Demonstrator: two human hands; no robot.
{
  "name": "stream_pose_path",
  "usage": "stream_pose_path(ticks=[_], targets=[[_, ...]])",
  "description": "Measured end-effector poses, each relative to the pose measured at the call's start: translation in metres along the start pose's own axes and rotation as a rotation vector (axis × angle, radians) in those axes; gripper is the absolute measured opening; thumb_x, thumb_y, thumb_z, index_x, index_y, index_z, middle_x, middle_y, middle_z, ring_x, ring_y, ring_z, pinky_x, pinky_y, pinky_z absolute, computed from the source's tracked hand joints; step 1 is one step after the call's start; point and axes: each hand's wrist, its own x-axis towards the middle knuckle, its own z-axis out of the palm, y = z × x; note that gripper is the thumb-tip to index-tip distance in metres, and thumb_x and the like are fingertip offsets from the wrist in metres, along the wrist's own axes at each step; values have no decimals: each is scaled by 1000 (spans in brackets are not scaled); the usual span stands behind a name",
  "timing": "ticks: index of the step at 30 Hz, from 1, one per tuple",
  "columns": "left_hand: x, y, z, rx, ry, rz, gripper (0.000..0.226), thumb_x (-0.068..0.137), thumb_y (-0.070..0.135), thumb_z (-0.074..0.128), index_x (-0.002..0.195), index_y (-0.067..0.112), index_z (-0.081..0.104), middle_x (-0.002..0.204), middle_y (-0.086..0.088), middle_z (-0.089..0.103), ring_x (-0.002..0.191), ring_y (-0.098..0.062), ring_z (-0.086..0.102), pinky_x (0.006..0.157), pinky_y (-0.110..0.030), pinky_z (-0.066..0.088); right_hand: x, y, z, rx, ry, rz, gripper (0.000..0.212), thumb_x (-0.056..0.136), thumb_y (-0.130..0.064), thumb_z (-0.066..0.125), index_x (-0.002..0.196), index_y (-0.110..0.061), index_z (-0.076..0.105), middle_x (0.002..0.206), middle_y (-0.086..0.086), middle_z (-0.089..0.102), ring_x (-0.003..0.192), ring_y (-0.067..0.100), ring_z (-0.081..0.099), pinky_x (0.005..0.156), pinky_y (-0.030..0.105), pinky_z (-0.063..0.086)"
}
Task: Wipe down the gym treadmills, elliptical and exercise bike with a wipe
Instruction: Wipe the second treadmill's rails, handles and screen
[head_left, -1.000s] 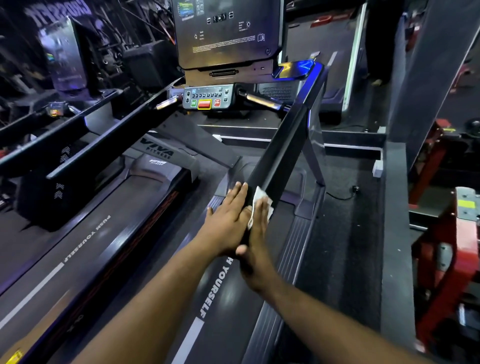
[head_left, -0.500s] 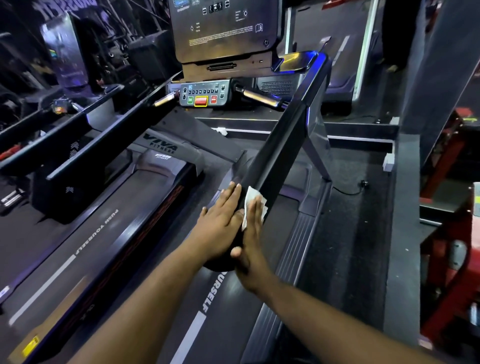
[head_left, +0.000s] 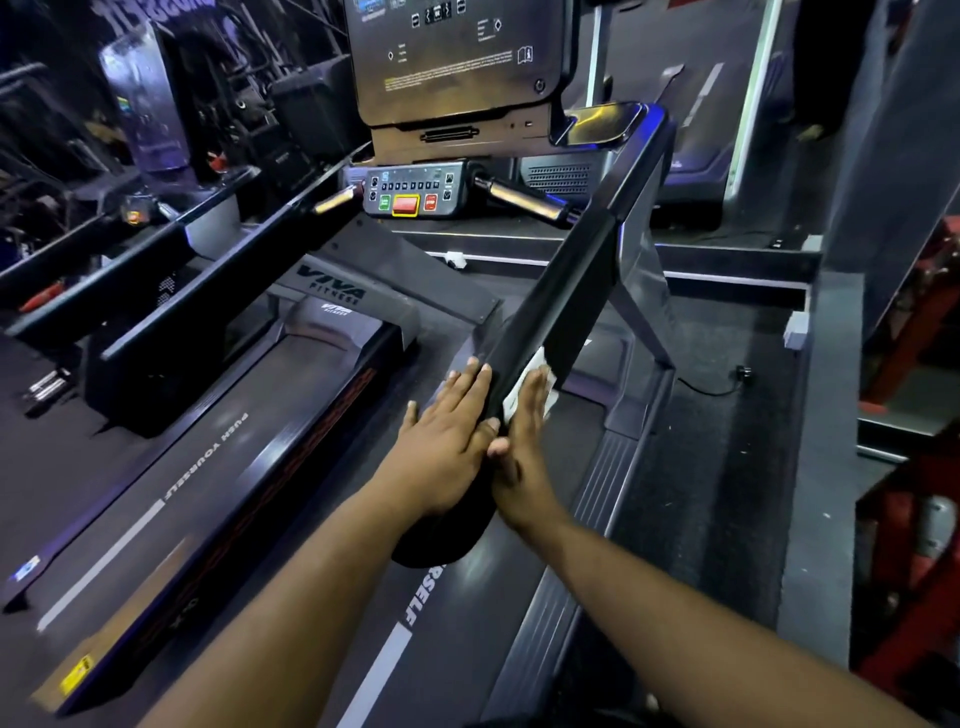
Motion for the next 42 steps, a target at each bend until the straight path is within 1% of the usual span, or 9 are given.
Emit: stream_pose_path(ticks=[5,11,16,20,23,26,34,39,42], targets=[[13,6,1,28,23,0,62,109,45,30,162,39,-1,168,23,-11,152,2,-14,127,-51,-3,50,8,-27,-74,50,61,120,74,-97,12,157,-13,-14,164,-4,-24,151,7,-25,125,46,-12],[31,12,-1,34,3,6,62,110,41,30,162,38,-3,167,23,-13,153,1,-13,126,-50,-4,18,9,-18,-143,-118,-150,118,85,-88,15,157,2,-9,167,9,-22,154,28,-20,125,44,-10],[44,17,-1,51,27,14,62,109,46,30,162,39,-1,168,22,-11,154,0,-12,127,-51,-2,97,17,-50,-110,44,10,121,76,-96,11,156,-9,-13,161,-2,-25,152,15,-23,126,43,-11],[57,21,-2,63,34,22,62,109,46,30,162,39,-1,167,22,-12,154,-1,-12,127,-52,-1,91,14,-52,-88,-19,-7,116,76,-96,12,154,-15,-16,162,-2,-27,151,14,-27,125,40,-13],[63,23,-3,48,20,21,62,109,42,30,162,38,-2,167,23,-13,153,0,-13,127,-52,-1,41,13,-32,-83,-124,-113,114,85,-88,14,157,-3,-12,165,9,-25,153,25,-23,125,38,-11],[67,25,-4,38,19,23,62,109,41,30,162,39,-2,167,23,-13,153,1,-14,127,-51,-1,43,25,-31,-109,-87,-147,113,89,-83,15,156,4,-9,167,13,-21,154,29,-20,126,39,-10],[75,30,-3,65,34,15,62,109,44,30,163,38,-1,168,21,-12,155,-3,-11,127,-53,1,98,46,-55,-55,86,55,104,85,-89,17,155,-17,-11,162,-7,-21,153,12,-23,126,43,-11],[78,29,-3,55,32,9,63,109,44,31,162,39,-1,167,23,-12,154,-2,-12,127,-54,1,59,37,-37,-27,17,30,108,88,-86,19,158,-7,-9,165,2,-22,153,10,-23,123,25,-14],[83,32,-3,65,30,0,63,109,45,30,163,38,0,168,21,-11,155,-3,-11,126,-55,2,99,46,-57,-40,82,56,108,85,-89,17,156,-13,-8,165,3,-18,154,19,-20,126,42,-11]])
